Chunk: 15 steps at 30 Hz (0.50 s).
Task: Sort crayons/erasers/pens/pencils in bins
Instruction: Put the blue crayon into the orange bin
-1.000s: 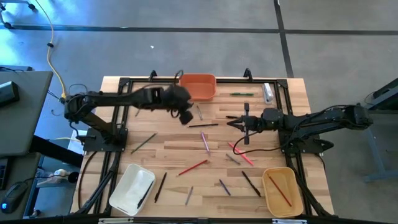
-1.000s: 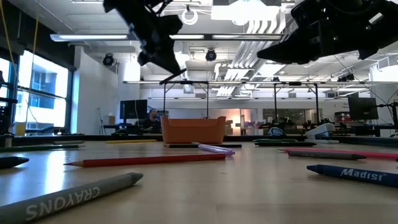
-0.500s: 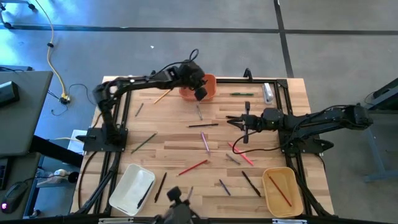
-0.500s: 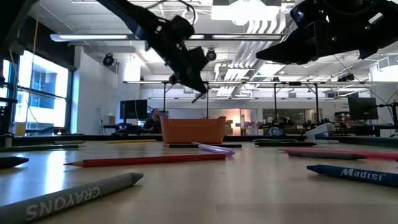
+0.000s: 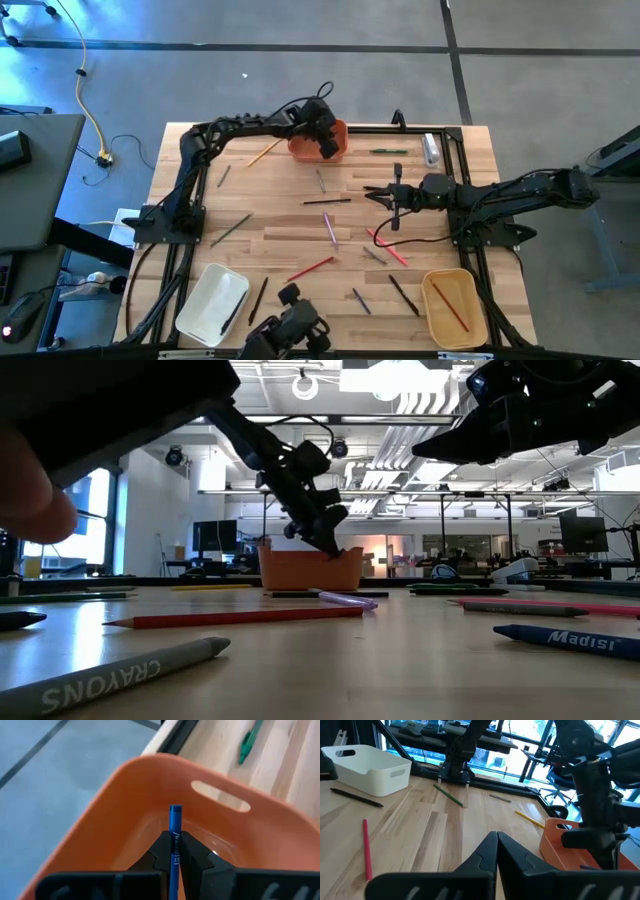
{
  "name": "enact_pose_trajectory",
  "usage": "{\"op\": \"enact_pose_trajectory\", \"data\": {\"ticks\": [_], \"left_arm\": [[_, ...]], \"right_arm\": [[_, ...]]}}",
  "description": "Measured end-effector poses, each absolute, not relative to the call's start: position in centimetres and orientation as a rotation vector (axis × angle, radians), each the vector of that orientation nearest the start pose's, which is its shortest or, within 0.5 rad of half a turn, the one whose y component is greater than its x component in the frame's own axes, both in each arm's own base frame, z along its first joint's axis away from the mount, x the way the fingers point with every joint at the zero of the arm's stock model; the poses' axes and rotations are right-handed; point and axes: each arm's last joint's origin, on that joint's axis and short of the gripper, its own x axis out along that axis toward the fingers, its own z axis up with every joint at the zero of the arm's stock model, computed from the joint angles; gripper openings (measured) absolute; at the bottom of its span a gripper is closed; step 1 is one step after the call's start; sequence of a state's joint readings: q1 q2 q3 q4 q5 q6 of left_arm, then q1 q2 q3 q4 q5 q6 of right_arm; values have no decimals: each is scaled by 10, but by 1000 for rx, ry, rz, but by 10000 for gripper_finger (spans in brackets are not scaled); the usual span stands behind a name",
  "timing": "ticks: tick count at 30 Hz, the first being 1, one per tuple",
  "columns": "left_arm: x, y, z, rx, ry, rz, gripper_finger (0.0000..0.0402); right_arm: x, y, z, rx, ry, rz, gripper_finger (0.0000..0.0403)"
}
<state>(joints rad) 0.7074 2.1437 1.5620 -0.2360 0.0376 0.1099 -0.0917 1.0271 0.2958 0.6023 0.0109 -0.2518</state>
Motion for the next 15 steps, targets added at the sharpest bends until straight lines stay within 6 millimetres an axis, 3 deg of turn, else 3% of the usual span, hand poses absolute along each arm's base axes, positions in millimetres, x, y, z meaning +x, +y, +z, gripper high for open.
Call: {"op": "enact_pose_trajectory", "data": {"ticks": [7, 15], "left_arm": [[356, 303, 169, -196, 806, 580, 8], [356, 303, 169, -202, 803, 584, 40]], "right_arm": [[201, -19, 197, -245, 150, -85, 0], [201, -19, 197, -246, 155, -84, 0]]}}
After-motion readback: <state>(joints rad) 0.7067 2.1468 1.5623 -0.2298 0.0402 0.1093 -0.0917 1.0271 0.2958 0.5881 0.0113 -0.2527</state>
